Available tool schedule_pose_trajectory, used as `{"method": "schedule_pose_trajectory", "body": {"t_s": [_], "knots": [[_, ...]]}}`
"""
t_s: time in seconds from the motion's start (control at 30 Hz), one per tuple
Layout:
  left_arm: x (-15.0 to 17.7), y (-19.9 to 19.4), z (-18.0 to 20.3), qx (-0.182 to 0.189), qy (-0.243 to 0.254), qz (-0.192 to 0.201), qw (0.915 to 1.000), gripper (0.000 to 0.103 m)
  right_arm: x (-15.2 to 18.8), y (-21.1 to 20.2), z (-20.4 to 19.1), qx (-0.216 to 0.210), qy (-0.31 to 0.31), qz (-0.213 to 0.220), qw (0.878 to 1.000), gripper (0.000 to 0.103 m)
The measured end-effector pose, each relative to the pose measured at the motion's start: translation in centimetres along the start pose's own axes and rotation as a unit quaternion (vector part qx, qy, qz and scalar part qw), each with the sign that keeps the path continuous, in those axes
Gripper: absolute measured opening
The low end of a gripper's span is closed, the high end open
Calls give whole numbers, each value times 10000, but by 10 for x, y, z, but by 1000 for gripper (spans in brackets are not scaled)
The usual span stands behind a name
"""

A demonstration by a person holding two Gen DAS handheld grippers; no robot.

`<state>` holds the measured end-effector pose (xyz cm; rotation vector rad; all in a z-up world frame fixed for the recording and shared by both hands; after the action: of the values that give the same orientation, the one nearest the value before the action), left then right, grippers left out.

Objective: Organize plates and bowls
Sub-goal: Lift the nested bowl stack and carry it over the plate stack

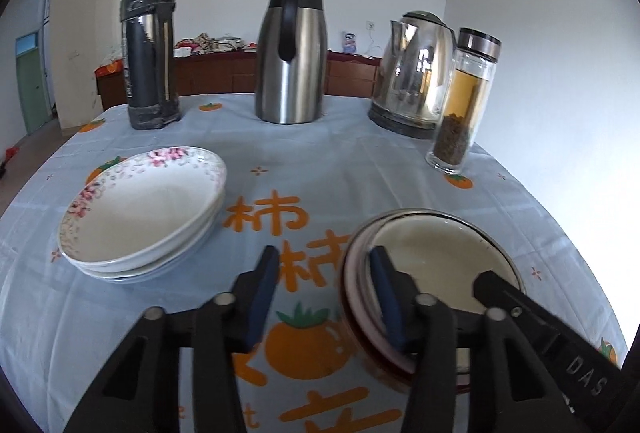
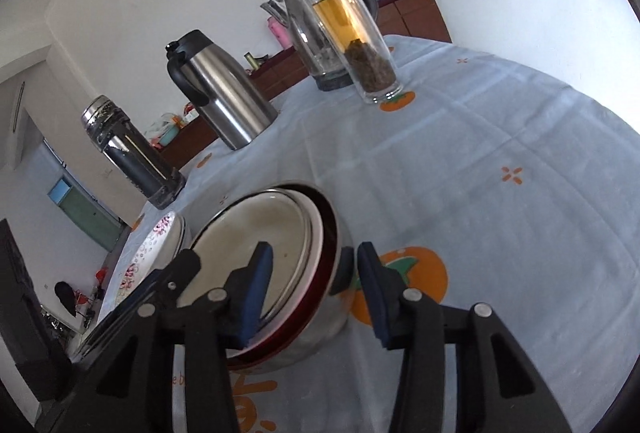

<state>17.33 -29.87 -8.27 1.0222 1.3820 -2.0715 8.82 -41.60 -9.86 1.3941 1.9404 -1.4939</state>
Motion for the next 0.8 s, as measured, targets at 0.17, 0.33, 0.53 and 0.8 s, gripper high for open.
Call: {"method": "schedule_pose_trajectory", "body": {"t_s": [0.17, 0.33, 0.53, 0.8], "knots": [[7, 6, 12, 158, 91, -141, 9997, 30, 0, 4, 3, 19, 78, -6, 10000, 38], [6, 6, 9, 252, 24, -188, 9995, 29, -1, 7, 5, 43, 153, -59, 9999, 36], [2, -1, 13, 149, 180, -55, 9997, 29, 0, 4, 1, 177, 9, -47, 9998, 29], [-1, -17, 6, 57, 276, 74, 9996, 29, 9, 1, -4, -32, 142, -207, 9997, 25]]}}
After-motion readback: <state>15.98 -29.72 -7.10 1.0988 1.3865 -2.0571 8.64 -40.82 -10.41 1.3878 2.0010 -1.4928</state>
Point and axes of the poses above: each gripper's, at about its wrist camera, not at the fingertips, and y roughly the way its jaws point, z to its right, x to its underside, the point moved 7 cm from there along y, roughly the way its jaws point, and after that the axes turned 9 degrees about -y, right-handed, at the moved point
